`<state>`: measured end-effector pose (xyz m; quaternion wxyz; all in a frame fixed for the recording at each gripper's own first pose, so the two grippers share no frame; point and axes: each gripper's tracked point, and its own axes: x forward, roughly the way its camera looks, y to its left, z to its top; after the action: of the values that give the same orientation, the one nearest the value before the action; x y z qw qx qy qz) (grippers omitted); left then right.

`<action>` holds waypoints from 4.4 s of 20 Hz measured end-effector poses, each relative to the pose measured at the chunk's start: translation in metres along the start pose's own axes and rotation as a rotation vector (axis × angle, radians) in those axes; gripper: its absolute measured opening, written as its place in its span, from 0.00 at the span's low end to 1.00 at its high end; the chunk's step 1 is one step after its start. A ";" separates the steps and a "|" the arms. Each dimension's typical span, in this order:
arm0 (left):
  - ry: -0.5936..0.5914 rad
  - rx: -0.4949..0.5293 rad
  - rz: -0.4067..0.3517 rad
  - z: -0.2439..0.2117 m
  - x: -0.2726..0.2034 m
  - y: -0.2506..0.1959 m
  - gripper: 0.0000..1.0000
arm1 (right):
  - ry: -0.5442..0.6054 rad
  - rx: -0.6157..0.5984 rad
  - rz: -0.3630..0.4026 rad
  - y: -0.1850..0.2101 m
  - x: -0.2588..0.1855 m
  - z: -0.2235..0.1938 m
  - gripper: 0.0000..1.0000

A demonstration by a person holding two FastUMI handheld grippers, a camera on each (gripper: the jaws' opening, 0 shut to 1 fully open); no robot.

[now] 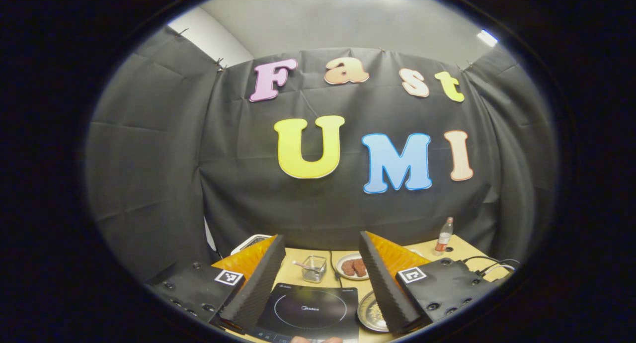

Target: First push the handle of the pot to place it horizontally, then grasp the pot with both hands and set it on the induction cooktop.

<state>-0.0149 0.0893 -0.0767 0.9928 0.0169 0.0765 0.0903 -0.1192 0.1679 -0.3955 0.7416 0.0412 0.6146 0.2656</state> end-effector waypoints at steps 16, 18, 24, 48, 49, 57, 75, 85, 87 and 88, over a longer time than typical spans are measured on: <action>0.020 0.008 0.007 -0.006 -0.007 0.003 0.94 | 0.052 0.221 0.096 -0.002 0.034 -0.016 0.01; 0.020 0.009 0.000 -0.005 -0.005 0.002 0.96 | 0.045 0.229 0.098 -0.004 0.033 -0.016 0.01; 0.030 -0.027 -0.002 -0.008 -0.002 0.002 0.94 | 0.039 0.255 0.088 -0.017 0.025 -0.020 0.01; 0.066 -0.038 -0.084 -0.011 0.012 -0.060 0.94 | -0.049 0.377 -0.029 -0.103 -0.019 -0.028 0.01; 0.074 -0.033 -0.078 -0.013 0.012 -0.062 0.94 | -0.056 0.378 -0.042 -0.109 -0.021 -0.028 0.01; 0.084 -0.023 -0.101 -0.016 0.019 -0.086 0.98 | -0.092 0.343 -0.151 -0.145 -0.038 -0.024 0.01; 0.100 -0.009 -0.129 -0.019 0.034 -0.105 0.98 | -0.150 0.378 -0.245 -0.212 -0.059 0.006 0.01; 0.130 0.015 -0.208 -0.042 0.037 -0.124 0.98 | -0.163 0.361 -0.302 -0.241 -0.065 0.030 0.01; 0.140 0.015 -0.215 -0.047 0.040 -0.126 0.94 | -0.167 0.361 -0.310 -0.246 -0.064 0.036 0.00; 0.147 0.015 -0.218 -0.049 0.041 -0.126 0.94 | -0.170 0.364 -0.313 -0.249 -0.064 0.039 0.01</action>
<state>0.0396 -0.0262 -0.1375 0.9883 0.0095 0.1510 -0.0180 -0.0044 -0.0632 -0.4253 0.8031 0.1008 0.5866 0.0282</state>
